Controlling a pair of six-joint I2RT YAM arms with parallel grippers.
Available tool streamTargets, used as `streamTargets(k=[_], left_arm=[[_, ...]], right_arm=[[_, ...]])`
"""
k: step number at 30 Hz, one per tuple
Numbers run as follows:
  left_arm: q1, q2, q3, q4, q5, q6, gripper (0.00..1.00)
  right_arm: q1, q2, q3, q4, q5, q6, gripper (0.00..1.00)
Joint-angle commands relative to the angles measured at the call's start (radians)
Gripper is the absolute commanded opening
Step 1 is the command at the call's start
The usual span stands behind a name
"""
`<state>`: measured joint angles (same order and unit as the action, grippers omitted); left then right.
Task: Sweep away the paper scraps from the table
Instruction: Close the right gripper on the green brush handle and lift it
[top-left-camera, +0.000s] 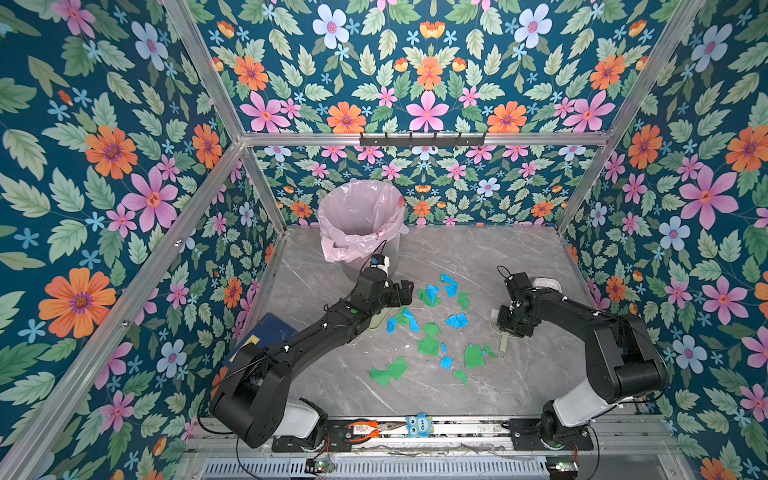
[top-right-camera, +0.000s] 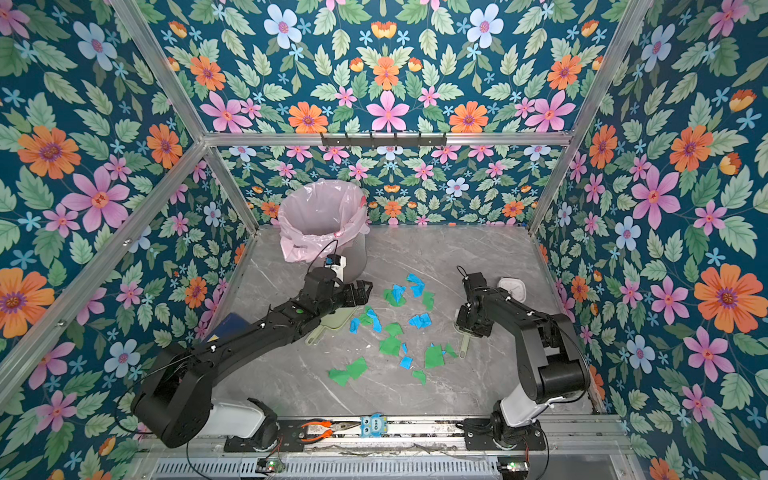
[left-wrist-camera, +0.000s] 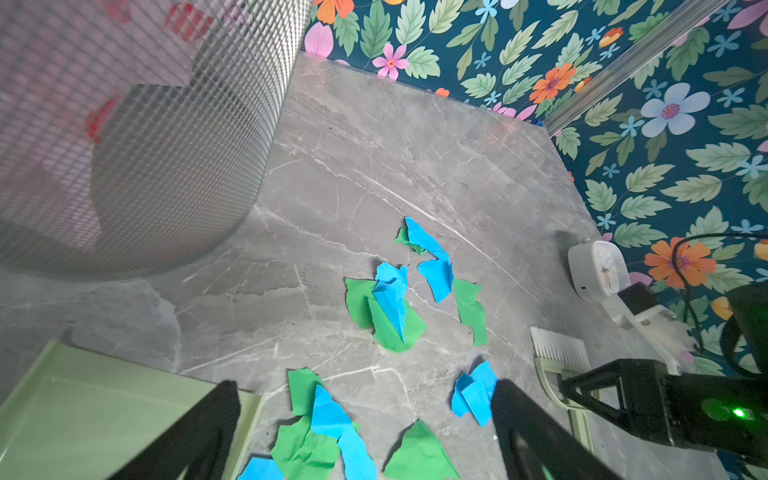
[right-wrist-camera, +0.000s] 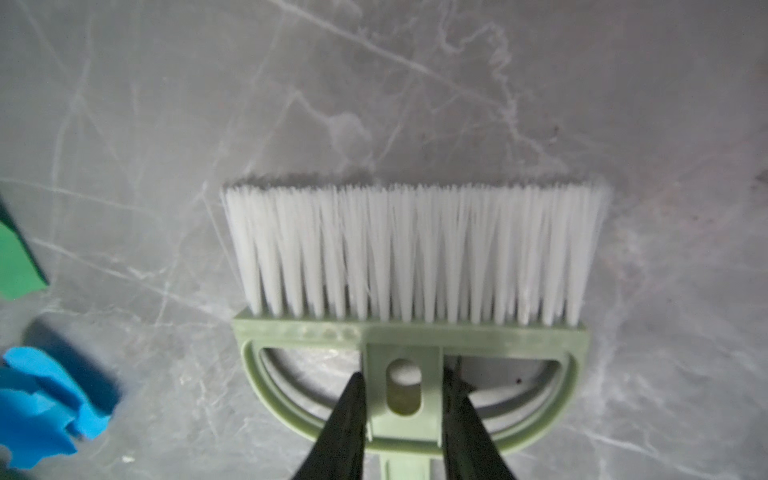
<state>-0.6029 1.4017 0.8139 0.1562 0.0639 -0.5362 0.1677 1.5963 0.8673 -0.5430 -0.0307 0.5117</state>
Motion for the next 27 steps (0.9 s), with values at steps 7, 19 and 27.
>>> streamTargets(k=[7, 19, 27], left_arm=[[-0.019, 0.017, 0.021, 0.032, 0.018, -0.006, 0.96], [-0.038, 0.094, 0.087, 0.052, 0.192, -0.041, 0.85], [-0.037, 0.155, 0.122, 0.155, 0.516, -0.098, 0.82]], right_arm=[[0.014, -0.027, 0.045, -0.028, -0.014, -0.013, 0.23], [0.115, -0.066, 0.237, -0.176, -0.079, -0.067, 0.19], [0.224, -0.023, 0.411, -0.295, -0.183, -0.165, 0.19]])
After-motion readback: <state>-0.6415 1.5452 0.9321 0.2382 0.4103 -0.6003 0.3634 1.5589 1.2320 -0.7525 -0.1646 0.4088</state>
